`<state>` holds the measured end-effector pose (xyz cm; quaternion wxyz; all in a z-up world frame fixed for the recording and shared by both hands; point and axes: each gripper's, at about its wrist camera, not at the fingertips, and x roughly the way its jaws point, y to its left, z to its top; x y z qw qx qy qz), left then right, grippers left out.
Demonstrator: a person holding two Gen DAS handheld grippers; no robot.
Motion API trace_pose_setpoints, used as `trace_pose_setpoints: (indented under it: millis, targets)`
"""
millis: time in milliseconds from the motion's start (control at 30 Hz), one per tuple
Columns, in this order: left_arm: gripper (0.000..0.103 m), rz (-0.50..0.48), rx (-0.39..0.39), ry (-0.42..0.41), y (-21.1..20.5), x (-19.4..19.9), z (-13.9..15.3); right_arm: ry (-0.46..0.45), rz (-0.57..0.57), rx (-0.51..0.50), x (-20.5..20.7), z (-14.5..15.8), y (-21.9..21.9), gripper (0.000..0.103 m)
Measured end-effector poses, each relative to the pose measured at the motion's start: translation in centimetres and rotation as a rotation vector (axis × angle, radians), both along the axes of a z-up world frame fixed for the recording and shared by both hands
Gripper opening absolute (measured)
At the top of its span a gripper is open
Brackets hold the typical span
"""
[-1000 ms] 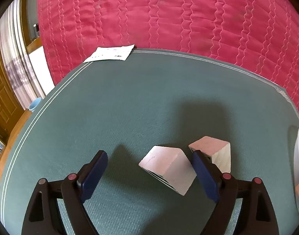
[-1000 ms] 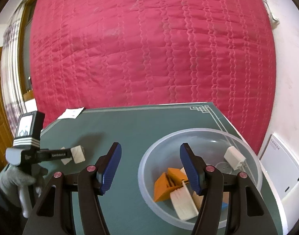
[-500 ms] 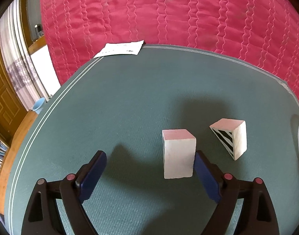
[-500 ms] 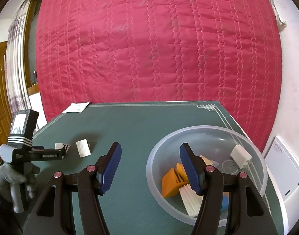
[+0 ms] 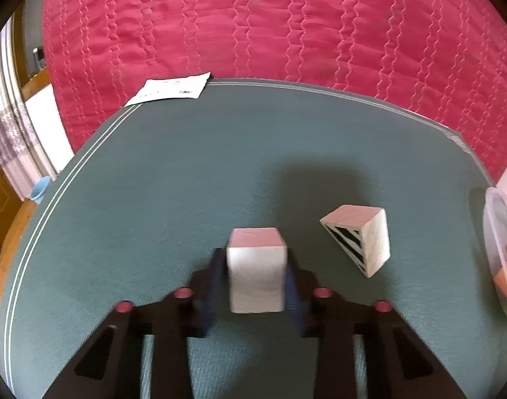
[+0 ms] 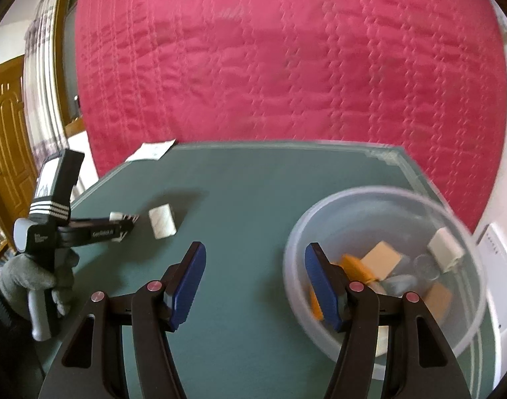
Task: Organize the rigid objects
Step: 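Close the left gripper on a white striped block, then grasp the other white striped wedge with the right gripper while the left gripper holds its block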
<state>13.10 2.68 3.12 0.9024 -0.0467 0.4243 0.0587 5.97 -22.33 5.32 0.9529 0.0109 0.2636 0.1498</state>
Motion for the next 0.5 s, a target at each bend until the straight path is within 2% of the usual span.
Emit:
trace_pose_setpoints:
  millis: [233,500]
  targets:
    - [0.031,0.009,-0.026,-0.054,0.3,-1.1,0.8,0.136,0.067,0.010,2.3,-0.4,2.5,0.063]
    - [0.031,0.059,-0.050,-0.099,1.8,-2.0,2.1,0.202,0.130,-0.022,5.5,-0.5,7.3,0.063]
